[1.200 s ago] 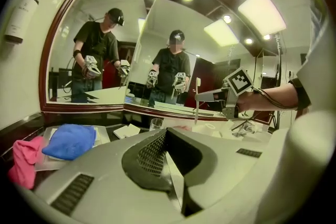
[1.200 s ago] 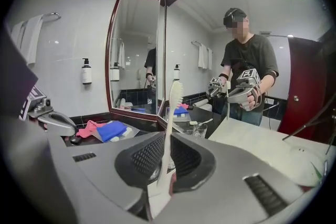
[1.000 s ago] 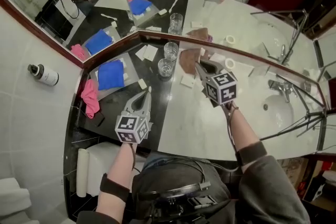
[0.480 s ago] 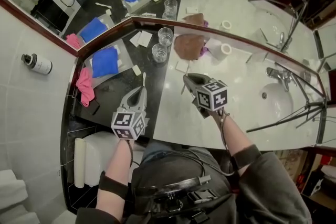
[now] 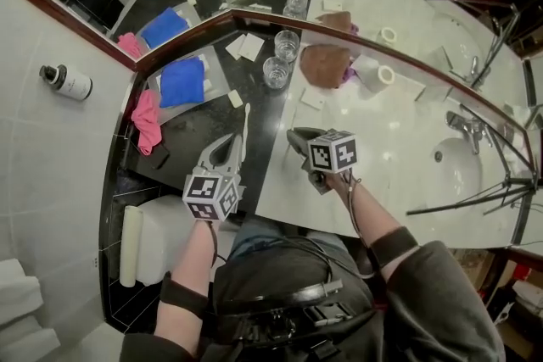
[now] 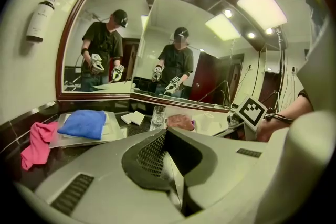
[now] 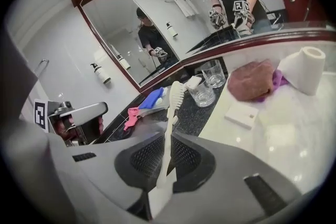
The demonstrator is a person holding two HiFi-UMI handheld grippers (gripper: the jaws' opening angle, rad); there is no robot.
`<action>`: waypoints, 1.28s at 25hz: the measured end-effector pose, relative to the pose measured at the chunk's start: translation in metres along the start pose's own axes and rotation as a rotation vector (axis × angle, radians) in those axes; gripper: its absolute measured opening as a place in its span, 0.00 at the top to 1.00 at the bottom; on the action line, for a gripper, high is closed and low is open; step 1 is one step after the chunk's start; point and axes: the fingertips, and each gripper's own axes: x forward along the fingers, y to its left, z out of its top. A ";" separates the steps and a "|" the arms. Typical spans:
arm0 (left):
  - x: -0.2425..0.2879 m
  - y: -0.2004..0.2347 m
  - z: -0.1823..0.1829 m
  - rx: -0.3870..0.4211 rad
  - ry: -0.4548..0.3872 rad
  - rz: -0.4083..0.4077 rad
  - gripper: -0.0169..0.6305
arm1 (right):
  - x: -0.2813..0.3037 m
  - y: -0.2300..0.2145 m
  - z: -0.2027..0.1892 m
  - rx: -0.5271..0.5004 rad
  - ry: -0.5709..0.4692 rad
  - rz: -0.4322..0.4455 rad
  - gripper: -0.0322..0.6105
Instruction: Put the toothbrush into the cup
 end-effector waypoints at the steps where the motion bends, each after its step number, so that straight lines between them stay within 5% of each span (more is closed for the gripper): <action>1: 0.000 0.002 -0.001 -0.002 0.003 0.003 0.97 | 0.007 0.000 -0.004 0.011 0.014 0.006 0.86; 20: -0.010 0.038 -0.029 -0.061 0.039 0.065 0.97 | 0.083 -0.022 -0.030 0.223 0.123 0.066 0.86; 32: -0.004 0.040 -0.037 -0.086 0.051 0.065 0.97 | 0.096 -0.042 -0.038 0.249 0.156 -0.035 0.83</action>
